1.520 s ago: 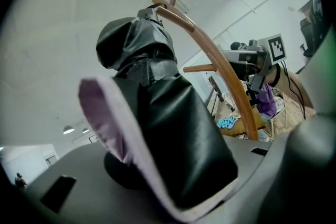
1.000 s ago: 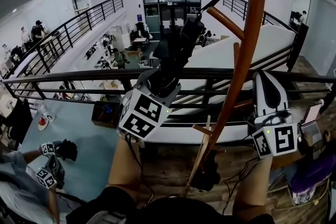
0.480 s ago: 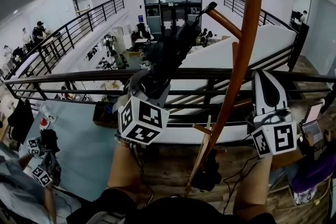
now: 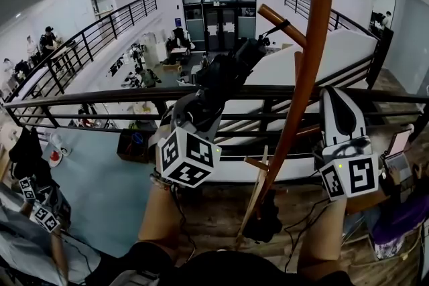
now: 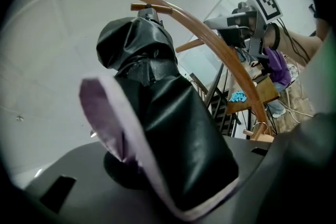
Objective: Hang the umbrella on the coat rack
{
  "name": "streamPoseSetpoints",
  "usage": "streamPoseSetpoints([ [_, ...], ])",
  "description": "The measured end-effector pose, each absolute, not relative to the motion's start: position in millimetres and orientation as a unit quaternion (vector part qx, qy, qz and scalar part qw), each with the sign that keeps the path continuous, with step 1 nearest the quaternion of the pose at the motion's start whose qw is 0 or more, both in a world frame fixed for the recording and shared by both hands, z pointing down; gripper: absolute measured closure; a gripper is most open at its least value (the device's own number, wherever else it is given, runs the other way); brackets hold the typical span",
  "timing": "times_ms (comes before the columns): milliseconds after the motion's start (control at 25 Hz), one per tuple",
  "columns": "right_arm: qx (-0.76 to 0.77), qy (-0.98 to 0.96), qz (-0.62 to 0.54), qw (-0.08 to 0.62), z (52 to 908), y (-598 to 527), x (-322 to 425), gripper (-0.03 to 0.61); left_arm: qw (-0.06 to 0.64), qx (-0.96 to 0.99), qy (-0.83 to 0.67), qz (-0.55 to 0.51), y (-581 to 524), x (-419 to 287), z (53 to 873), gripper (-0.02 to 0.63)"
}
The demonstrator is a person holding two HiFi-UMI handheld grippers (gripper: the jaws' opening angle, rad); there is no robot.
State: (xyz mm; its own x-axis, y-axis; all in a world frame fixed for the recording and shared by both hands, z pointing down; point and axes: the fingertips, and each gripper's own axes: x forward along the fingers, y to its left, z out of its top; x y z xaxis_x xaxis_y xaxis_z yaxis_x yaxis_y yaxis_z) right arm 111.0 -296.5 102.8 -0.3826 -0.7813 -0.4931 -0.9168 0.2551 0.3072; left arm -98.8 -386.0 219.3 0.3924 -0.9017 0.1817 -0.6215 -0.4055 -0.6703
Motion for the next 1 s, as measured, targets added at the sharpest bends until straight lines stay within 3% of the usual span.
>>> streamPoseSetpoints([
  [600,-0.527,0.79,0.294,0.114,98.4,-287.6,107.1,0.549,0.248,-0.832,0.41,-0.281,-380.5,-35.3,258.7,0.393],
  [1000,-0.523,0.795,0.285,0.115,111.2,-280.0,108.0,0.548,0.181,-0.889,0.353,-0.228,-358.5,-13.6,281.6,0.39],
])
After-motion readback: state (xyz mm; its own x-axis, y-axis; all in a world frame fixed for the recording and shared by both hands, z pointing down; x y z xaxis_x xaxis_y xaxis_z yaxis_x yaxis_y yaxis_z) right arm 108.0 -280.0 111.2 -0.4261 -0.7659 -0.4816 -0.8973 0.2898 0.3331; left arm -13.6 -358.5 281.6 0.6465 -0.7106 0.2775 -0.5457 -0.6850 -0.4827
